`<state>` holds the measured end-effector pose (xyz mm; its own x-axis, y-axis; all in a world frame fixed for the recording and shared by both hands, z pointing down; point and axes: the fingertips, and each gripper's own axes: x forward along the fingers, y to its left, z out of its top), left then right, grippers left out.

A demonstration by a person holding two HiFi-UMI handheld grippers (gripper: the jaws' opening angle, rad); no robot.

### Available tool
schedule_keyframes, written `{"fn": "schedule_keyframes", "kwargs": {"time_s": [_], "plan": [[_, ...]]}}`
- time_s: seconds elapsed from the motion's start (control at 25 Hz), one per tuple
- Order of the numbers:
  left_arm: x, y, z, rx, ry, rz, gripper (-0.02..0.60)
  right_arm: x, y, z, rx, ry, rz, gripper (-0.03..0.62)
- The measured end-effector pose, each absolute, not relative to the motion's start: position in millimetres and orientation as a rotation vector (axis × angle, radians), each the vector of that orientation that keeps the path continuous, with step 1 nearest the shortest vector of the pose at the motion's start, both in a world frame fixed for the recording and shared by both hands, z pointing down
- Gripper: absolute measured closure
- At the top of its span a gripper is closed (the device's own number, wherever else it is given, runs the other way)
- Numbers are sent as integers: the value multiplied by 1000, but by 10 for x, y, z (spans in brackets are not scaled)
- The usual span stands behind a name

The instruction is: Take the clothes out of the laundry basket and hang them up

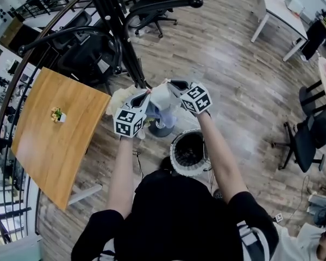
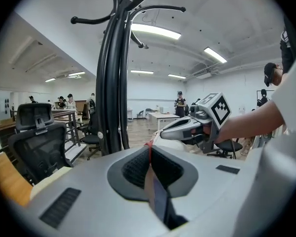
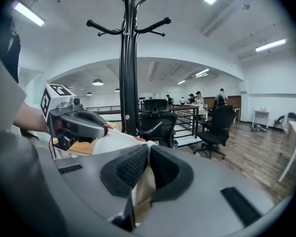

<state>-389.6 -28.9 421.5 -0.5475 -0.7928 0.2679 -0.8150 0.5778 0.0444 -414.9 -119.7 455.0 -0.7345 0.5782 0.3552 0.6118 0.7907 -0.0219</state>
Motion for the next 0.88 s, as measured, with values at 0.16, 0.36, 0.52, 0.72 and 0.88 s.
{"fn": "schedule_keyframes", "kwargs": {"time_s": [0.16, 0.36, 0.52, 0.72, 0.88], "plan": [[-3967, -309, 4125, 1336, -2579, 101, 551, -4216, -1234, 4369, -900, -2687, -160, 566], [-4062, -356, 3827, 1356, -2661, 109, 551, -4381, -1304, 3908, -893, -2796, -213, 568], [-4185, -296, 3472, 1362, -2752, 75, 552, -4563, -1251, 3487, -912, -2872, -267, 568], [-4241, -280, 3404, 1360, -2781, 100, 551, -4744, -1157, 3513, -934, -2845, -262, 566], [-4230, -202, 3804, 1282, -2714, 150, 551, -4685, -1096, 4088, -955, -2727, -156, 565]]}}
